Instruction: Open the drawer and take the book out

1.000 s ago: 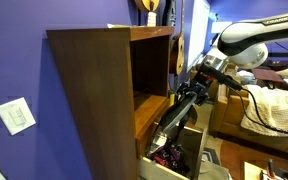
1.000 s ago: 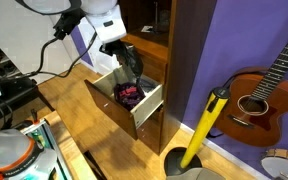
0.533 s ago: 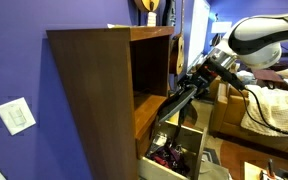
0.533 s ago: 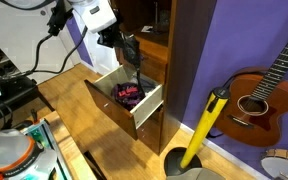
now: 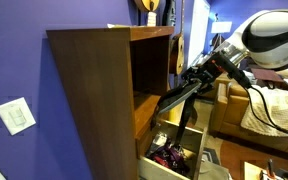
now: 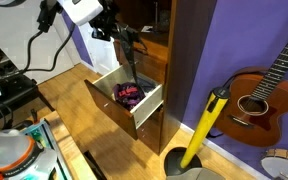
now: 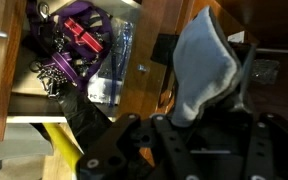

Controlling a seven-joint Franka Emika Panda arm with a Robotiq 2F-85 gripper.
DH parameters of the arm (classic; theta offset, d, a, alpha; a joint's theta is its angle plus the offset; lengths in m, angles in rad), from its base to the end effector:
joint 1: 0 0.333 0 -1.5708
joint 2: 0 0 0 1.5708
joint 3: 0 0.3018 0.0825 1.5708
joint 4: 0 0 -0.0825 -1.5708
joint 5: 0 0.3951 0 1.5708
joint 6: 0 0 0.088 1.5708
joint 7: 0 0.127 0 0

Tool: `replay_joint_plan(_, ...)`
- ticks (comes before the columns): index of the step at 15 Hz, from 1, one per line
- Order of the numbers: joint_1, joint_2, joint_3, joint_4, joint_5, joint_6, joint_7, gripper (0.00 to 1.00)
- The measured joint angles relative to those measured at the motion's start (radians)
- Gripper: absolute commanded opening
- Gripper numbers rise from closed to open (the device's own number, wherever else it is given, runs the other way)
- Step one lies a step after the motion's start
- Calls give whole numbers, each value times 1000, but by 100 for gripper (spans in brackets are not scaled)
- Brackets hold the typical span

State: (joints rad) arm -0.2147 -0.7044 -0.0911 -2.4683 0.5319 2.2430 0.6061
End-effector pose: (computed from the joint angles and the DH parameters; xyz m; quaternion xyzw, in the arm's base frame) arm 0.3955 -0.1056 0.5556 -0.7890 0.5062 -0.1791 0.2986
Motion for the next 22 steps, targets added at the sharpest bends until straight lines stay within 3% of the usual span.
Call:
replay_joint_plan(6, 22, 47, 58, -44, 0, 209, -3, 0)
replay_joint_plan(11, 103, 149, 65, -50, 8, 379, -24, 0)
replay_joint_plan(17, 176, 247, 62, -34, 38, 488, -65, 0)
replay_joint_plan(18, 181, 259, 63, -28, 40, 501, -69, 25)
replay_joint_plan(19, 186, 270, 62, -22, 42, 513, -75, 26)
replay_joint_plan(22, 190, 294, 62, -6, 42, 527, -84, 47)
